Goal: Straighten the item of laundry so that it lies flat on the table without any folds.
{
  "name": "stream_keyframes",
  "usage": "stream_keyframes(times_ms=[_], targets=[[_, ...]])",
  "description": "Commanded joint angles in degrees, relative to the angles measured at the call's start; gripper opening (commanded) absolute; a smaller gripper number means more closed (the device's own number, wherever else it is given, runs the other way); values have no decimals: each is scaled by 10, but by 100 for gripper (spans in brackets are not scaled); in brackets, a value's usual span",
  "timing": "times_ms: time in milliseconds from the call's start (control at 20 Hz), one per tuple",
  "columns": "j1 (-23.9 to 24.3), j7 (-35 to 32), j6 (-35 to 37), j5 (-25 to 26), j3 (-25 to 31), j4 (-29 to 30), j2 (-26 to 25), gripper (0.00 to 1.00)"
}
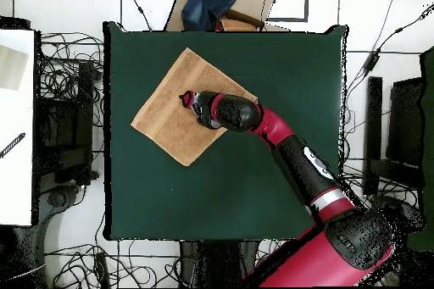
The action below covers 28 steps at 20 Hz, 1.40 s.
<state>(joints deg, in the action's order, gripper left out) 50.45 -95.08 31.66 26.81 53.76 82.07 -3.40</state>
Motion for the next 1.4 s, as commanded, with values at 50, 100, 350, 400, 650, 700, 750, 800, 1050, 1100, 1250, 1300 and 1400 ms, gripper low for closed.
stream_keyframes(times_ms=[50, 100, 350, 400, 650, 700, 750, 800, 1050, 1100, 1250, 1300, 1400], targets=[[-39, 81, -20, 78, -78, -48, -5, 0], [-42, 73, -23, 81, -80, -46, -2, 0], [-65, 30, -53, 101, -99, -40, 20, 0], [-70, 21, -61, 107, -105, -39, 25, 0], [-92, -17, -81, 104, -114, -28, 34, 0], [-96, -23, -86, 103, -116, -27, 34, 0], [-100, -28, -90, 101, -118, -25, 34, 0], [-102, -31, -94, 99, -118, -24, 31, 0], [-103, -23, -104, 85, -115, -23, 21, 0], [-98, -14, -100, 82, -112, -24, 17, 0], [-87, 10, -87, 76, -105, -28, 8, 0], [-83, 15, -84, 76, -104, -28, 5, 0], [-77, 24, -79, 74, -100, -28, 0, 0]])
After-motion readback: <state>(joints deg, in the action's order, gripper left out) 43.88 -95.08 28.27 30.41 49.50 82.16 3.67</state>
